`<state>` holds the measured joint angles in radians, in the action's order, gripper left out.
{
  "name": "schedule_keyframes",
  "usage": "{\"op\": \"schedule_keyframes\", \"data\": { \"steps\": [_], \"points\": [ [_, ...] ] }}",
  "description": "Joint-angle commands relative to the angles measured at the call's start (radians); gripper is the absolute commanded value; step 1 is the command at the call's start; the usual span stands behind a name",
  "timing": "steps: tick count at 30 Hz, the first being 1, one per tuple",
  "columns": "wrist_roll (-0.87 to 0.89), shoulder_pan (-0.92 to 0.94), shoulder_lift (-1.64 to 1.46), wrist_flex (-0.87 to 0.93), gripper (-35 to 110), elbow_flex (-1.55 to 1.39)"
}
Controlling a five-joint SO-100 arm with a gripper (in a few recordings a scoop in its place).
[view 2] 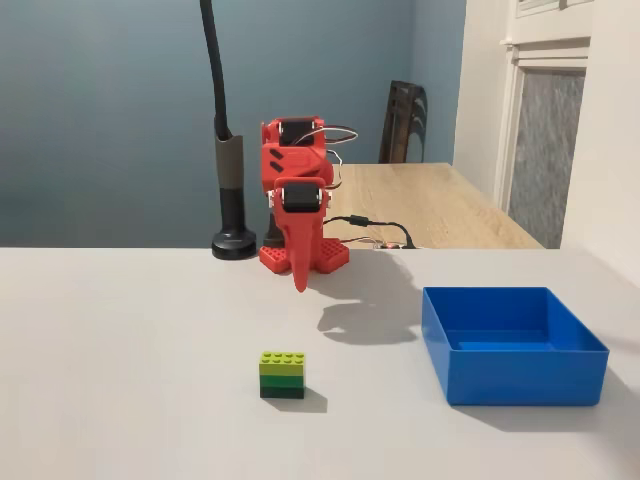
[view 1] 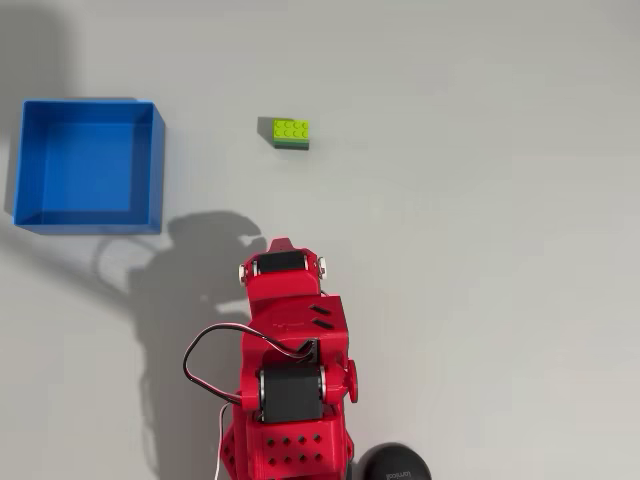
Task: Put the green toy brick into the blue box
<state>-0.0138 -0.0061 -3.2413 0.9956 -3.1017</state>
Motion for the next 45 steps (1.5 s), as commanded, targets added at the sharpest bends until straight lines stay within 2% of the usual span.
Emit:
{"op": "schedule_keyframes", "data": {
  "steps": [1,21,34,45],
  "points": [
    [-0.032,-0.005,-0.006,-0.011,0,0.012],
    [-0.029,-0.002,0.003,-0.023,0,0.02],
    [-0.057,-0.012,0.031,-0.074,0,0.156],
    [0.005,-0.008,0.506,0.02,0,0.515]
  ]
}}
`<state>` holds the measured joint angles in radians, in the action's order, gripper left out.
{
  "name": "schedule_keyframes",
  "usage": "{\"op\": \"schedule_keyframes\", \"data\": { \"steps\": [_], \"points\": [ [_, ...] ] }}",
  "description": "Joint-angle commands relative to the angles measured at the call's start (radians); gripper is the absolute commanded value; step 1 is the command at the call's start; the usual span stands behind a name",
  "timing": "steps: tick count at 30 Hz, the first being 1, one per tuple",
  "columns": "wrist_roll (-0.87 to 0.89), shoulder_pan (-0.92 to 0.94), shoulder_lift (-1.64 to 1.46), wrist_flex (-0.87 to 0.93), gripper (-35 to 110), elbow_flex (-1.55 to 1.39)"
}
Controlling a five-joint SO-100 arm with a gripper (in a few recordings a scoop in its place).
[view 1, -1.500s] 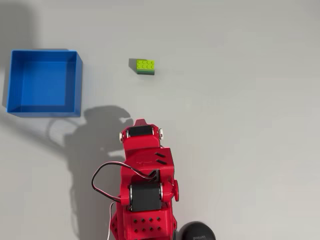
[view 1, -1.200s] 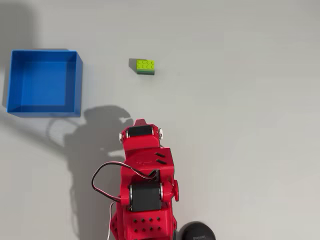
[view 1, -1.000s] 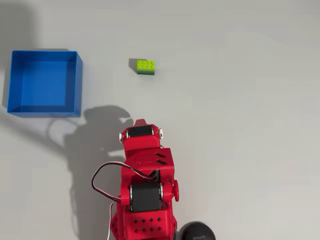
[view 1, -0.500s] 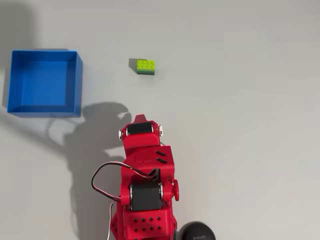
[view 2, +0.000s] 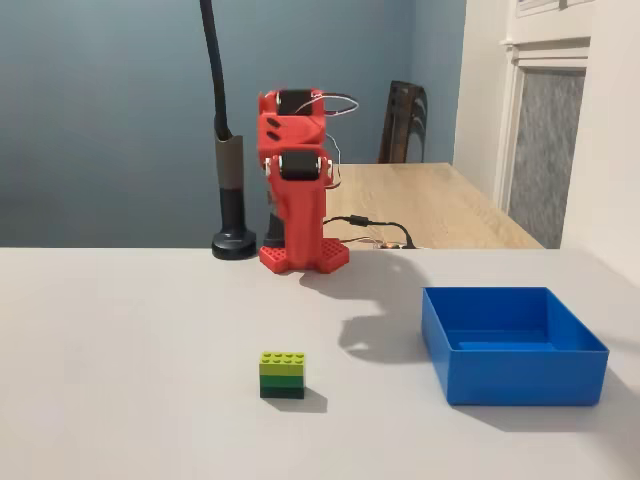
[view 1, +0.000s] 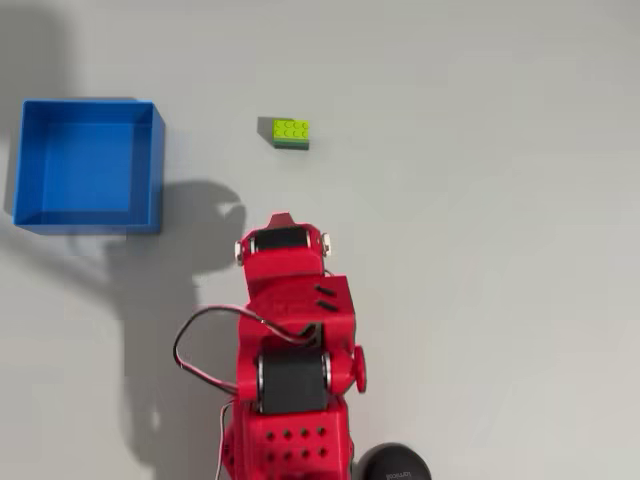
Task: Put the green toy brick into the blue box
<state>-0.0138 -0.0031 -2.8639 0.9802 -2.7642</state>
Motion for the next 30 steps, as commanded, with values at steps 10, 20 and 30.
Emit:
{"op": "schedule_keyframes", "data": {
  "steps": [10,20,30],
  "points": [
    [0.012,0.015,0.555,0.184,0,0.638],
    [-0.031,0.083,0.868,0.23,19,0.859],
    [-0.008,0.114,1.121,0.225,25,1.031]
  ]
}}
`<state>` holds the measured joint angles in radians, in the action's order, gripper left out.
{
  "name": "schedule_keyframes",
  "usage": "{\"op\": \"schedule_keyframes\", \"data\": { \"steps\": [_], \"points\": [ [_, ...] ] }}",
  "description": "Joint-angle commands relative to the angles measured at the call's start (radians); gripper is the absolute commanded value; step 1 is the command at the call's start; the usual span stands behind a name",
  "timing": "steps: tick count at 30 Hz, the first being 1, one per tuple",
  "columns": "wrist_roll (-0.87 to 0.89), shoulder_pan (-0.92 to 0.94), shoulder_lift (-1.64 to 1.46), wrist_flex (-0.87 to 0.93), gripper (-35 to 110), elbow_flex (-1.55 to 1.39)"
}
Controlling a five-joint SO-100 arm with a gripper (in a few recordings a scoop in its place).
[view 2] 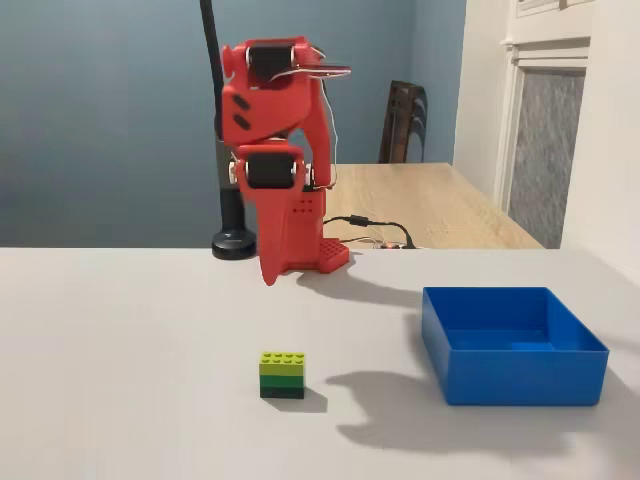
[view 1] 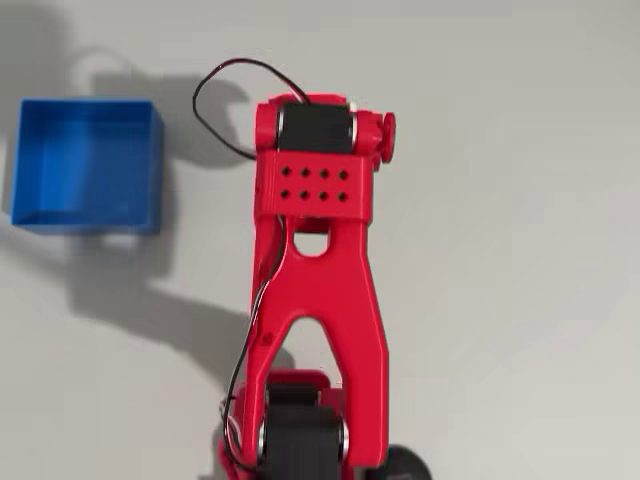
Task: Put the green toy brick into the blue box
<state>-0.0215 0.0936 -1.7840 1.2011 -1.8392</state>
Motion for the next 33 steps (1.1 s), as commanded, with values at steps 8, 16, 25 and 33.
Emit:
{"op": "schedule_keyframes", "data": {
  "steps": [8,16,25,33],
  "points": [
    [0.002,0.029,0.239,-0.005,25,0.255],
    [-0.015,0.031,0.422,-0.006,24,0.37],
    [-0.037,0.025,0.54,-0.014,23,0.411],
    [-0.055,0.012,0.601,-0.067,19,0.411]
  ]
}}
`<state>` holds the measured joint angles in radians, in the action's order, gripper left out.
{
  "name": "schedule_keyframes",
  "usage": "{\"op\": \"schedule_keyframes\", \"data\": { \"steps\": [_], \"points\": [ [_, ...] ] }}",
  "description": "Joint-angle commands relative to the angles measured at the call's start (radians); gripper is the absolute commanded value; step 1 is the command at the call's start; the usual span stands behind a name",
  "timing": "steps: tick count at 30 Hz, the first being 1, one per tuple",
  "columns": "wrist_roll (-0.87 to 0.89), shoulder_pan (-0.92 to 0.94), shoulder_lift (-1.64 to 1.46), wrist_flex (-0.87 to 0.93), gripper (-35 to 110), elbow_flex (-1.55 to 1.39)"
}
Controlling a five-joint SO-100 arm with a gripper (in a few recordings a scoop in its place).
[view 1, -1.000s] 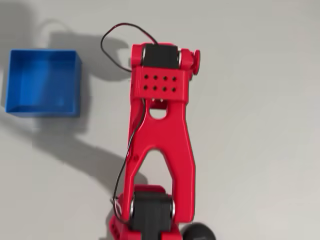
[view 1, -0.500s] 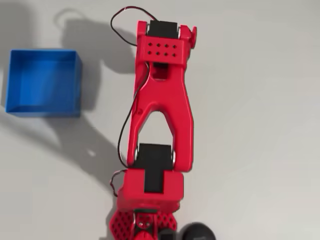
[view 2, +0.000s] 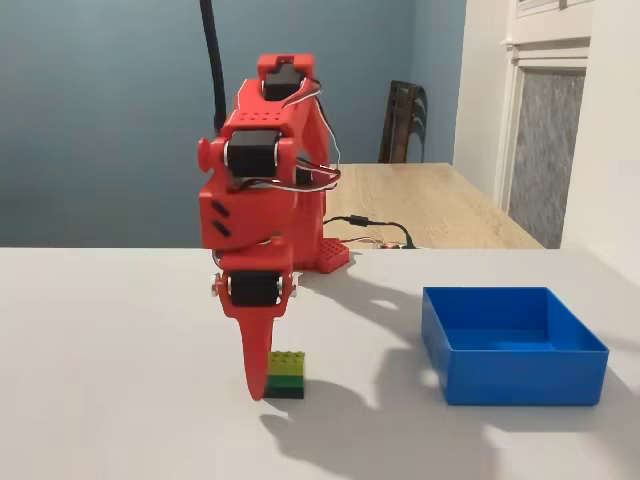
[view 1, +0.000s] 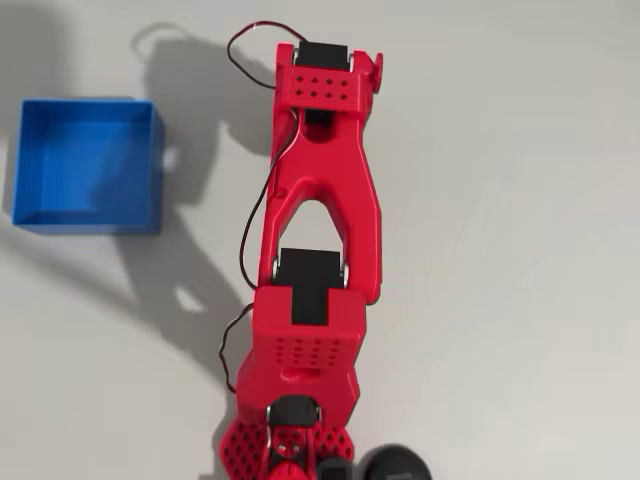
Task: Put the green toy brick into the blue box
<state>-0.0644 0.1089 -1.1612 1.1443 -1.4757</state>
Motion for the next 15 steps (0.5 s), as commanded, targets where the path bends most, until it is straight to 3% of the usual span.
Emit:
{"op": "schedule_keyframes", "data": {
  "steps": [1,15],
  "points": [
    [-0.012,-0.006,-0.017,-0.012,19,0.049],
    [0.021,-0.043,-0.012,-0.044,2,0.021]
  ]
}}
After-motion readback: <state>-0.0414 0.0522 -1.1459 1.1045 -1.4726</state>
